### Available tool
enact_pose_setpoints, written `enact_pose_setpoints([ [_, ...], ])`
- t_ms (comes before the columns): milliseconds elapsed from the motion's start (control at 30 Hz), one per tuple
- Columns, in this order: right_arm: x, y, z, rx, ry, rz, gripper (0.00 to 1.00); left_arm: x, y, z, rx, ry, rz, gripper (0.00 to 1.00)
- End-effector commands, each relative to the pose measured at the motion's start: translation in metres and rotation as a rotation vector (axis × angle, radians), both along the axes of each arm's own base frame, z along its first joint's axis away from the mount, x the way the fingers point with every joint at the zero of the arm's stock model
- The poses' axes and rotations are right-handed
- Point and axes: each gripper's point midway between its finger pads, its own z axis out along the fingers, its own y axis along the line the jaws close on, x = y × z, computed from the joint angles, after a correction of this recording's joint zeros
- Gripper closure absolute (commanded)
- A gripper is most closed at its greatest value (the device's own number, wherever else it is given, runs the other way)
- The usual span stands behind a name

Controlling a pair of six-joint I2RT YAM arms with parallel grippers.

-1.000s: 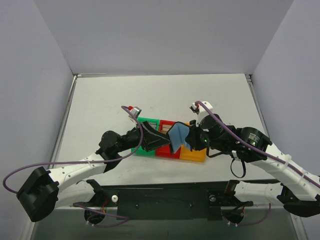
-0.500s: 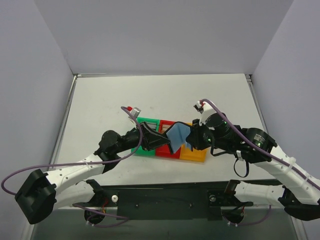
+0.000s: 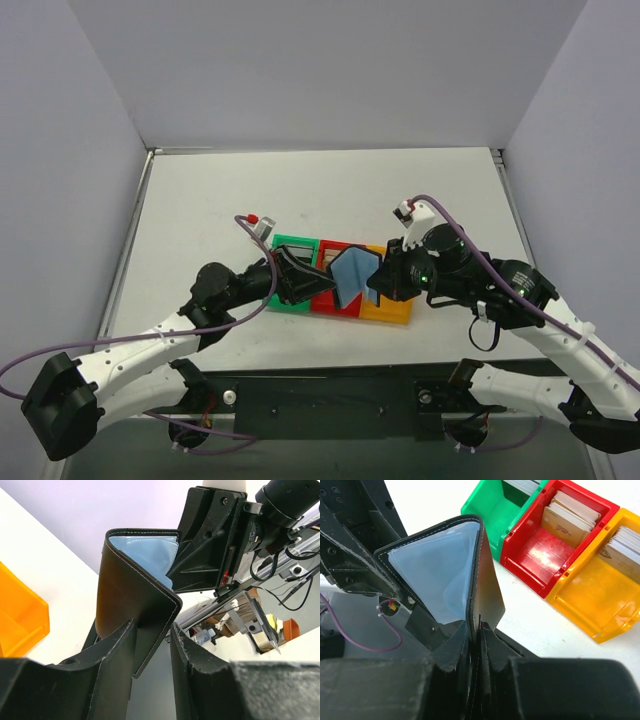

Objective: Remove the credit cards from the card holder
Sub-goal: Open the card holder.

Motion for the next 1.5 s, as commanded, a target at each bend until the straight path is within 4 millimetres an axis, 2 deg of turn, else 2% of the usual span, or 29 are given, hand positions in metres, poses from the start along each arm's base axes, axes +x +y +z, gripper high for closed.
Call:
enact_pose_setpoints([
  [0, -0.002, 0.012, 0.013, 0.081, -0.007, 0.029, 1.00, 0.003, -0.002, 0.019, -0.008, -0.054, 0.024, 0.57],
  [133, -0.003, 0.013, 0.016, 0.097, -0.012, 0.037, 1.00, 0.005, -0.001, 0.019, -0.003, -0.067, 0.042, 0.59],
  [300, -0.006, 0.013, 0.015, 0.101, -0.009, 0.048, 1.00, 0.004, 0.003, 0.022, -0.008, -0.091, 0.057, 0.85],
  [433, -0.008, 0.012, 0.015, 0.105, -0.017, 0.060, 1.00, 0.004, 0.006, 0.021, -0.004, -0.096, 0.068, 1.00],
  [633, -0.013, 0.012, 0.021, 0.134, -0.037, 0.087, 1.00, 0.006, 0.010, 0.021, -0.002, -0.083, 0.100, 1.00],
  [667, -0.014, 0.013, 0.024, 0.141, -0.038, 0.094, 1.00, 0.006, 0.009, 0.019, 0.006, -0.077, 0.093, 0.85],
  [700, -0.014, 0.013, 0.024, 0.141, -0.038, 0.094, 1.00, 0.006, 0.008, 0.019, 0.010, -0.078, 0.087, 0.76],
  [733, -0.014, 0.013, 0.024, 0.143, -0.038, 0.097, 1.00, 0.005, 0.006, 0.019, 0.013, -0.076, 0.074, 0.60],
  [767, -0.014, 0.013, 0.024, 0.144, -0.037, 0.096, 1.00, 0.006, 0.005, 0.018, 0.012, -0.071, 0.070, 0.55],
  [867, -0.015, 0.015, 0.025, 0.151, -0.035, 0.101, 1.00, 0.004, 0.004, 0.023, -0.007, -0.075, 0.056, 0.46],
  [1000, -0.016, 0.016, 0.026, 0.159, -0.032, 0.106, 1.00, 0.003, 0.003, 0.023, -0.014, -0.078, 0.053, 0.45],
  [1133, -0.015, 0.013, 0.027, 0.162, -0.041, 0.090, 1.00, 0.001, 0.005, 0.024, -0.020, -0.081, 0.051, 0.50],
  [1167, -0.014, 0.012, 0.025, 0.159, -0.038, 0.087, 1.00, 0.000, 0.006, 0.024, -0.022, -0.083, 0.049, 0.61],
  [1200, -0.014, 0.011, 0.026, 0.160, -0.041, 0.084, 1.00, 0.000, 0.006, 0.025, -0.025, -0.086, 0.049, 0.69],
  [1233, -0.013, 0.010, 0.024, 0.156, -0.038, 0.083, 1.00, -0.001, 0.007, 0.025, -0.026, -0.087, 0.049, 0.83],
  [1267, -0.014, 0.011, 0.024, 0.157, -0.038, 0.088, 1.00, -0.002, 0.007, 0.026, -0.028, -0.090, 0.046, 0.90],
  [1300, -0.015, 0.011, 0.024, 0.158, -0.037, 0.091, 0.91, -0.002, 0.008, 0.027, -0.030, -0.092, 0.046, 0.99],
  [1333, -0.015, 0.011, 0.023, 0.159, -0.038, 0.094, 0.86, -0.003, 0.007, 0.027, -0.029, -0.093, 0.045, 1.00],
  [1367, -0.016, 0.012, 0.025, 0.164, -0.038, 0.103, 0.75, -0.002, 0.008, 0.027, -0.028, -0.091, 0.051, 1.00],
  [1433, -0.017, 0.012, 0.029, 0.177, -0.046, 0.105, 0.65, -0.002, 0.009, 0.025, -0.023, -0.085, 0.054, 1.00],
  [1467, -0.017, 0.012, 0.030, 0.181, -0.052, 0.109, 0.63, -0.001, 0.009, 0.022, -0.020, -0.081, 0.055, 1.00],
])
